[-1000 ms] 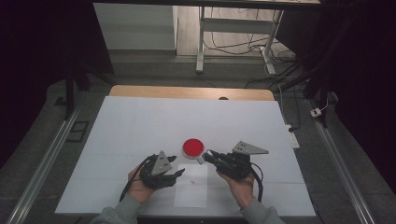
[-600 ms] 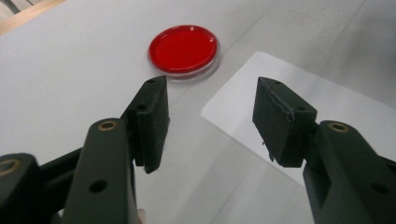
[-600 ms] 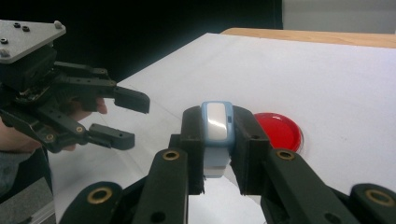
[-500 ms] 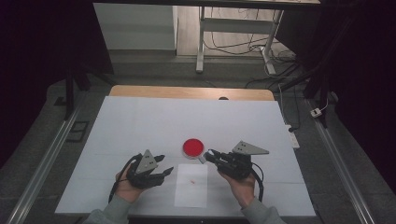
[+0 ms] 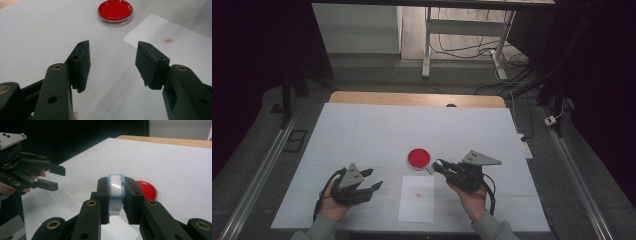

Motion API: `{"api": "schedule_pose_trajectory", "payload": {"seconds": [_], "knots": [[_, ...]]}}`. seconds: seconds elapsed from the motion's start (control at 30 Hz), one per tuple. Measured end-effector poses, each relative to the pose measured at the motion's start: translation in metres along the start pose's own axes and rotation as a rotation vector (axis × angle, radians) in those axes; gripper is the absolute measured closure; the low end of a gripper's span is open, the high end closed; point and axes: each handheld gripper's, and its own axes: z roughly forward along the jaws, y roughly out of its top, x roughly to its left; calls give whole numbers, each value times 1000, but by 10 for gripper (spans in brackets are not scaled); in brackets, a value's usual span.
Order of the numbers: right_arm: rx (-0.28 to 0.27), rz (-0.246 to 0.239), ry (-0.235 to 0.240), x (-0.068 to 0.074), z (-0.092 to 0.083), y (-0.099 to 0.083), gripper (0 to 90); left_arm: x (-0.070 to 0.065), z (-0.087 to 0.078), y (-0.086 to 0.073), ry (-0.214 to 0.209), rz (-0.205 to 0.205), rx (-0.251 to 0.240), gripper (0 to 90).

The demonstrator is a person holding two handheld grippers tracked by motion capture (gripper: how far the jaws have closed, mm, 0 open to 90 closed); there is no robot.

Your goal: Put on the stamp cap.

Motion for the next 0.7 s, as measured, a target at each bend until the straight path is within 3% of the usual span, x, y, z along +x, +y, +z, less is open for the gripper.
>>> {"api": "schedule_pose_trajectory", "payload": {"seconds": [0.33, 0.7], "knots": [[-3, -9, -7, -2, -3, 2, 753, 7, -9, -11, 6, -30, 9, 449], [-4, -14, -11, -4, -4, 3, 753, 9, -9, -14, 3, -31, 20, 448]]}}
